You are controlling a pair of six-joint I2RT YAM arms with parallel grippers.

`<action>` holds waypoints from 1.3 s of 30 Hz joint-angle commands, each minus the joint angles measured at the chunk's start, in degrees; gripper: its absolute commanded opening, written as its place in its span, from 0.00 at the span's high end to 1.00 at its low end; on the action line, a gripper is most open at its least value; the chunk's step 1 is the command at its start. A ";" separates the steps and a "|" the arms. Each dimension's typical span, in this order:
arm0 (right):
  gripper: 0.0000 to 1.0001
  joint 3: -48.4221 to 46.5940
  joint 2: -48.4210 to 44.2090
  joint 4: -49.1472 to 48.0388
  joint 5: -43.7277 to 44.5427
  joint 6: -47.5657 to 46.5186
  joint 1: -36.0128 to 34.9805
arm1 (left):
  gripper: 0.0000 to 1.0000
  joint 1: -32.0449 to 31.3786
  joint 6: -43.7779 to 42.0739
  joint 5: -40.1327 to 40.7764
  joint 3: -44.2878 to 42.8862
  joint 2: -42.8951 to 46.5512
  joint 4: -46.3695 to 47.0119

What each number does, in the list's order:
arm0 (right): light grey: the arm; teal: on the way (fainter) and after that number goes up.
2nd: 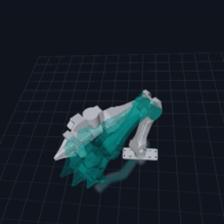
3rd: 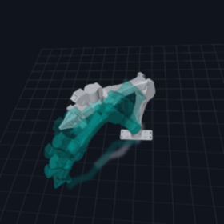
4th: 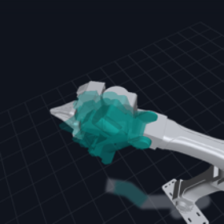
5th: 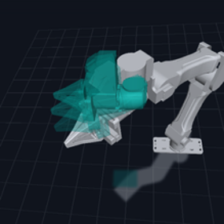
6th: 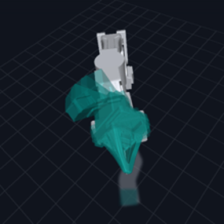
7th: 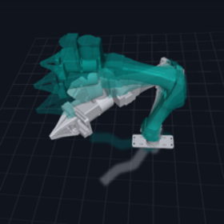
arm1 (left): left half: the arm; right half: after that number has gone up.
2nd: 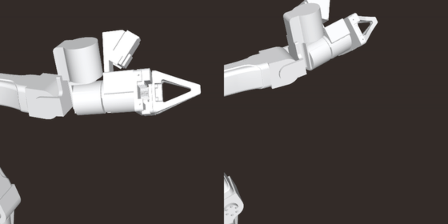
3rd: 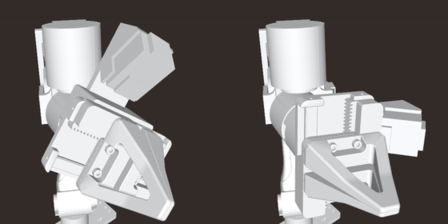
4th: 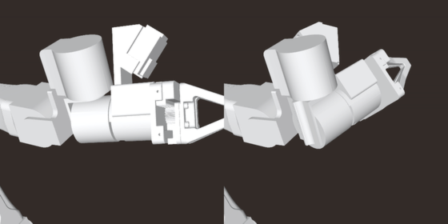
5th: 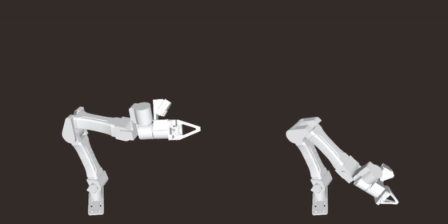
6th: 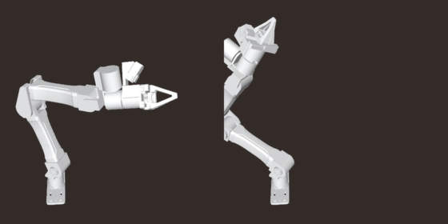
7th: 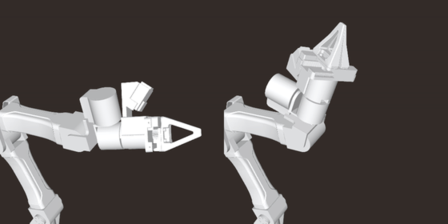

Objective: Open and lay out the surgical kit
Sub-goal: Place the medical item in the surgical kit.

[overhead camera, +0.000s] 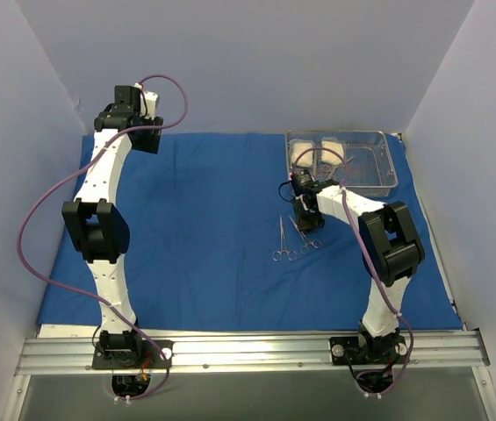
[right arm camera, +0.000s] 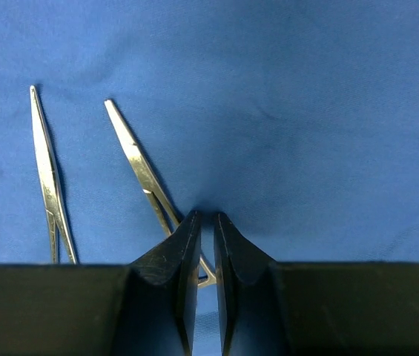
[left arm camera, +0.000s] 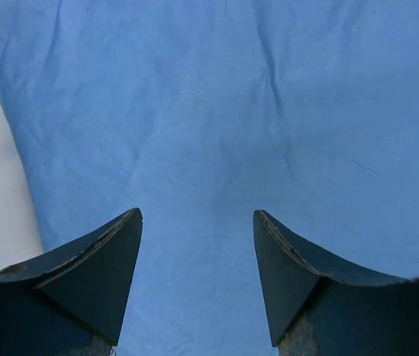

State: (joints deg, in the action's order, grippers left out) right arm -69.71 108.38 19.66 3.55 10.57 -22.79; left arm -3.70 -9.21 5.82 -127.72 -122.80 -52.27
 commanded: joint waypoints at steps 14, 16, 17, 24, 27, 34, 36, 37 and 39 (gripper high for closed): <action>0.89 -4.82 -4.93 9.17 -1.61 -0.90 0.20 | 0.29 0.63 0.86 -2.04 -0.16 2.57 1.38; 0.88 -2.98 -4.84 7.77 -2.93 -0.90 0.20 | 0.29 0.63 0.86 -2.57 0.19 2.48 1.30; 0.88 -2.62 -4.32 7.50 -2.94 -0.81 0.20 | 0.29 0.54 1.04 -2.75 0.37 2.48 1.29; 0.88 -1.39 -0.72 6.44 -4.26 -1.25 0.37 | 0.29 0.63 1.57 -3.54 1.42 2.57 1.21; 0.88 -0.60 0.43 6.71 -3.91 -1.16 0.72 | 0.29 0.80 1.39 -3.45 1.51 2.57 1.21; 0.89 1.60 1.22 6.01 -2.06 -0.64 1.16 | 0.29 0.89 1.65 -3.89 1.51 2.31 1.29; 0.90 2.47 1.40 5.83 -1.97 -0.46 1.25 | 0.29 1.07 1.65 -3.89 1.60 2.22 1.30; 0.90 2.74 1.40 5.83 -1.97 -0.46 1.25 | 0.29 1.07 1.65 -3.98 1.60 2.22 1.29; 0.96 3.35 1.22 6.26 -2.14 0.06 1.08 | 0.29 1.07 1.65 -3.98 1.69 2.31 1.29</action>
State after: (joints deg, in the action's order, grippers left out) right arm -69.56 108.20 23.03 -0.69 10.20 -22.22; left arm -3.18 -8.12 2.70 -126.04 -122.80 -52.31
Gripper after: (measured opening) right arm 0.058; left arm 0.707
